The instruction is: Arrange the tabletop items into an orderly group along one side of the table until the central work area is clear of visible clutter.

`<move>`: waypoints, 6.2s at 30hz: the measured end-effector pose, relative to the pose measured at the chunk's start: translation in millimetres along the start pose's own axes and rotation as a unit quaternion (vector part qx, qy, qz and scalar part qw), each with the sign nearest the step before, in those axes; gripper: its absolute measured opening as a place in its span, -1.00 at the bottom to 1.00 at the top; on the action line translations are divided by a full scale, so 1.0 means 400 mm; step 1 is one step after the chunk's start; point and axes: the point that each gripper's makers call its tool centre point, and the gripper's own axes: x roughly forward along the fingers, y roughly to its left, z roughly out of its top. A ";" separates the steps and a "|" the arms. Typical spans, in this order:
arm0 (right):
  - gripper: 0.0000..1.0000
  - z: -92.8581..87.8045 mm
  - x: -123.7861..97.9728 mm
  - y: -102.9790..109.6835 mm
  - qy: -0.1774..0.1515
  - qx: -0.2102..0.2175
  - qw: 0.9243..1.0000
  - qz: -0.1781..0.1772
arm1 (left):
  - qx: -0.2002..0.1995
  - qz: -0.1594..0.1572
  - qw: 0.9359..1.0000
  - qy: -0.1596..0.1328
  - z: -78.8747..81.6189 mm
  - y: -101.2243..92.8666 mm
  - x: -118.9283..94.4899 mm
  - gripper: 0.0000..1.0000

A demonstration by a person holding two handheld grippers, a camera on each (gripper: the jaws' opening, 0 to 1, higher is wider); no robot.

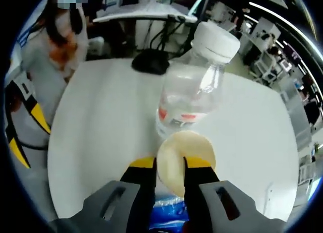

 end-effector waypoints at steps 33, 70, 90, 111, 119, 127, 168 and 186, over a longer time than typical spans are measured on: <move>-0.40 -0.061 -0.215 0.031 -0.120 0.111 0.985 -0.051 | -0.010 -0.002 1.000 -0.002 0.023 -0.041 -0.006 -0.17; -0.44 -0.519 -0.367 0.257 -0.112 0.370 0.913 -0.129 | -0.029 0.006 1.000 0.005 0.007 -0.073 0.003 -0.20; -0.45 -0.592 -0.399 0.305 -0.131 0.452 0.871 -0.143 | -0.021 0.024 0.999 -0.007 0.034 -0.076 -0.013 -0.19; -0.47 -0.549 -0.358 0.167 -0.167 0.492 0.843 -0.138 | -0.009 0.042 0.999 -0.025 0.081 -0.078 -0.045 -0.14; -0.46 -0.538 -0.338 0.117 -0.177 0.512 0.830 -0.133 | -0.013 0.048 0.998 -0.025 0.079 -0.085 -0.060 -0.14; -0.46 -0.526 -0.323 0.093 -0.176 0.511 0.832 -0.127 | -0.006 0.047 0.999 -0.022 0.082 -0.090 -0.061 -0.13; -0.63 -0.502 -0.215 0.009 -0.166 0.562 0.801 -0.123 | -0.026 0.052 0.997 -0.041 0.110 -0.076 -0.062 -0.15; -0.99 -0.502 -0.246 0.000 -0.189 0.584 0.778 -0.133 | -0.001 0.054 0.998 -0.039 0.135 -0.070 -0.049 -0.12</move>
